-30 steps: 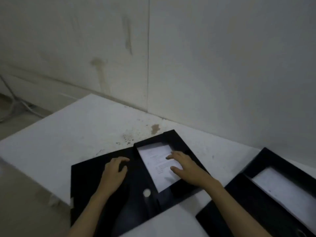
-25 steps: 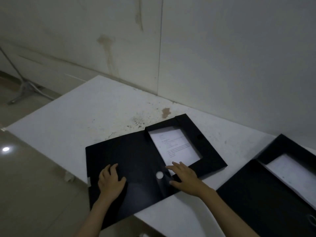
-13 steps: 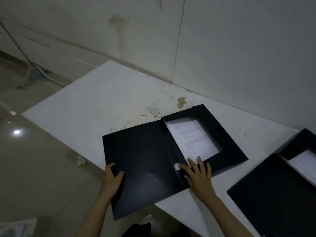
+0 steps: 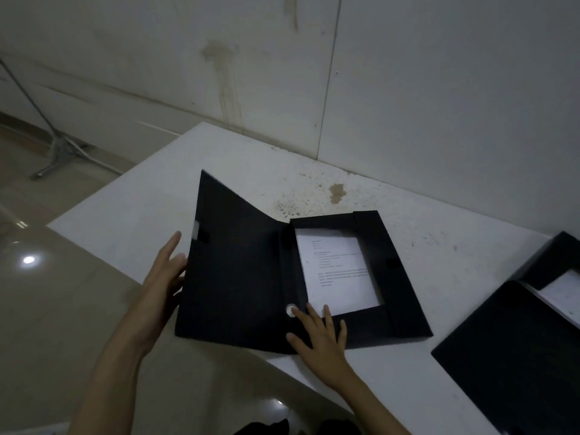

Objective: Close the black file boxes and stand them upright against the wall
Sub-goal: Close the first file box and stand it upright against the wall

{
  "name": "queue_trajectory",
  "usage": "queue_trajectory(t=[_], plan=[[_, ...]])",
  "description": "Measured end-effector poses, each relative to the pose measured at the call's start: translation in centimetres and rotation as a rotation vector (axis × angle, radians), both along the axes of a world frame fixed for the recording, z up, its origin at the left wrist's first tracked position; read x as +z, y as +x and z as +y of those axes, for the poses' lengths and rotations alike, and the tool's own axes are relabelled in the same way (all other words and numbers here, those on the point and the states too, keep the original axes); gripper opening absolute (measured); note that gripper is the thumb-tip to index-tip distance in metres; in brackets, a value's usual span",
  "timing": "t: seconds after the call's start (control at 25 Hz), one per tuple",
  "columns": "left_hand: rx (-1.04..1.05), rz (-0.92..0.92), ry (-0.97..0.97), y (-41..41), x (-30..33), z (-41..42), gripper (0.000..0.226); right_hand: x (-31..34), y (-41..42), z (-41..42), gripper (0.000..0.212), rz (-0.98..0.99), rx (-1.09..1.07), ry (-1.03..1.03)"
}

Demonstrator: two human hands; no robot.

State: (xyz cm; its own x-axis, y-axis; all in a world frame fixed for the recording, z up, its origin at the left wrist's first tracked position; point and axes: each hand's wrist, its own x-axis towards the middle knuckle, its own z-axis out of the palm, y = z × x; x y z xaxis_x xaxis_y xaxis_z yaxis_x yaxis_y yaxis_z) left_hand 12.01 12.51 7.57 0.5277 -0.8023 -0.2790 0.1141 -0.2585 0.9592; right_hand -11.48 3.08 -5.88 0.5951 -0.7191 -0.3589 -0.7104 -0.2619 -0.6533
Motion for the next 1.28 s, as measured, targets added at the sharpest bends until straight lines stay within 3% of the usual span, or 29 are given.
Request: queue_trajectory(t=[0.2,0.44,0.64,0.8,0.88,1.0,1.12,1.28], plan=[[-0.299,-0.137,-0.116,-4.4,0.4,-4.0,0.035,5.3,1.1,-0.5,0.036,-0.597,-0.358,0.544],[-0.647,-0.397,0.042,-10.2,-6.4,-6.7,0.039,8.4,-5.4,-4.4,0.046,-0.922,-0.632,0.504],[-0.722,-0.684,0.197,-11.2,-11.3,-8.0,0.052,7.3,-10.3,-7.1,0.026,-0.761,-0.711,0.374],[-0.735,-0.813,0.288,-10.9,-13.3,-9.2,0.056,4.3,-11.8,-8.0,0.024,-0.511,-0.782,0.084],[-0.743,-0.859,0.317,-10.9,-13.8,-9.8,0.056,2.8,-11.4,-8.2,0.032,-0.372,-0.758,-0.045],[-0.739,-0.907,0.329,-10.9,-14.2,-10.0,0.058,1.5,-9.8,-9.1,0.052,-0.144,-0.519,-0.223],[-0.735,-0.991,0.346,-11.0,-14.6,-9.7,0.063,1.0,-7.8,-10.7,0.063,-0.025,-0.342,-0.287],[-0.709,-0.996,0.353,-11.2,-14.7,-9.7,0.063,-0.8,-6.8,-11.5,0.07,0.212,-0.287,-0.348]])
